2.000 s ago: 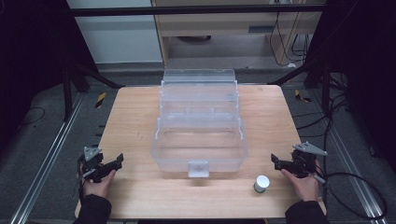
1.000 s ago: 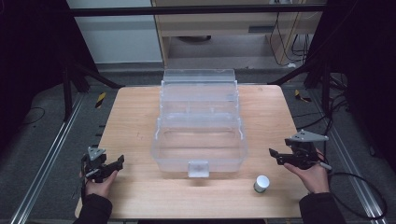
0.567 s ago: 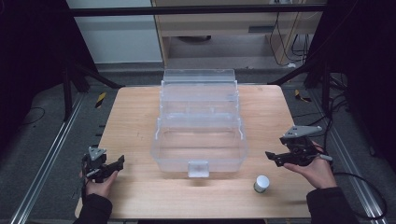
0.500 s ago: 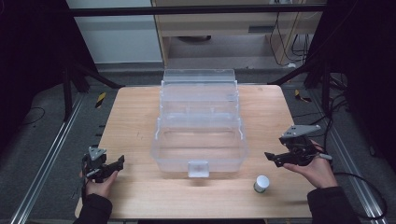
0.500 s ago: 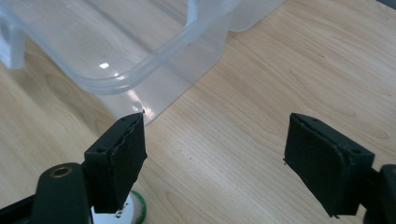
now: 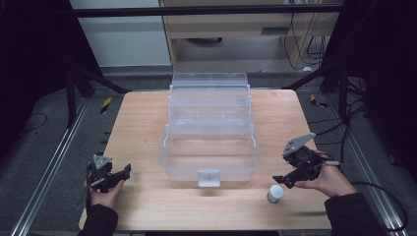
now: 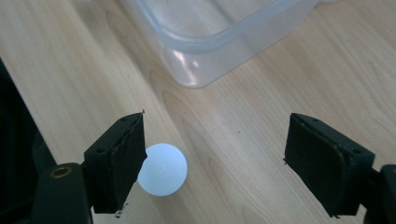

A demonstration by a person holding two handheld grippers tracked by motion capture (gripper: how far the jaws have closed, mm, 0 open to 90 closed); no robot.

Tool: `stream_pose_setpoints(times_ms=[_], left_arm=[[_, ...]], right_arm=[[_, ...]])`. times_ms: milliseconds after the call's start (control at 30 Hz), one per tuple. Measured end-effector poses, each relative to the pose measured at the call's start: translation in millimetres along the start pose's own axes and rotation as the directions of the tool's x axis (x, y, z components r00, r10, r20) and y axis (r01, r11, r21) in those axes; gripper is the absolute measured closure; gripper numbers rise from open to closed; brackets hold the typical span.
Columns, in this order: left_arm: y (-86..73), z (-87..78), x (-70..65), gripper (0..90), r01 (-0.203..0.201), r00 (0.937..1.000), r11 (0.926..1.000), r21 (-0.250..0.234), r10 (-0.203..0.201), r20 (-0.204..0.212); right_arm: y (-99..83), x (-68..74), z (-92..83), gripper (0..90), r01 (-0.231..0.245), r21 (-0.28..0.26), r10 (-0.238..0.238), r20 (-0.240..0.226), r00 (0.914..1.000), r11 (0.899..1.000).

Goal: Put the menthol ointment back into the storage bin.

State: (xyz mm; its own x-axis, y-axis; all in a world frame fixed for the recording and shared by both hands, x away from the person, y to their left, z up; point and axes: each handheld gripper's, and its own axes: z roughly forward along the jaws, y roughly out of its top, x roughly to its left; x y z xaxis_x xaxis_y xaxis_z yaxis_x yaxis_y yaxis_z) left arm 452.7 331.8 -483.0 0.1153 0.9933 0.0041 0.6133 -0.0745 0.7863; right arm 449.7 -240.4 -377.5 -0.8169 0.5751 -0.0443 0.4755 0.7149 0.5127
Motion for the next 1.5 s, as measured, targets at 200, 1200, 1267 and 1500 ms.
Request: stream_pose_setpoints(times_ms=[200, 1200, 1267, 1500], left_arm=[[-0.1, 0.1, -0.2, 27.7, 0.001, 1.0000, 1.0000, 0.000, -0.001, -0.002], [-0.3, 0.4, -1.1, 28.3, -0.009, 1.0000, 0.9999, 0.007, 0.009, 0.000], [-0.3, 0.5, -1.1, 28.5, -0.010, 1.0000, 0.9999, 0.008, 0.010, 0.000], [-0.2, 0.4, -0.8, 28.9, -0.010, 0.9999, 0.9999, 0.009, 0.010, 0.001]], right_arm=[[-0.3, 8.6, 10.8, 22.7, 0.066, 0.093, -0.061, -0.047, 0.9970, 0.993], [-10.3, 25.6, 51.9, 40.1, 0.209, 0.289, -0.176, -0.137, 0.9749, 0.934], [-9.8, 25.2, 54.1, 41.2, 0.216, 0.289, -0.182, -0.141, 0.9731, 0.933], [-8.7, 25.1, 59.8, 47.3, 0.212, 0.324, -0.172, -0.148, 0.9739, 0.922]])
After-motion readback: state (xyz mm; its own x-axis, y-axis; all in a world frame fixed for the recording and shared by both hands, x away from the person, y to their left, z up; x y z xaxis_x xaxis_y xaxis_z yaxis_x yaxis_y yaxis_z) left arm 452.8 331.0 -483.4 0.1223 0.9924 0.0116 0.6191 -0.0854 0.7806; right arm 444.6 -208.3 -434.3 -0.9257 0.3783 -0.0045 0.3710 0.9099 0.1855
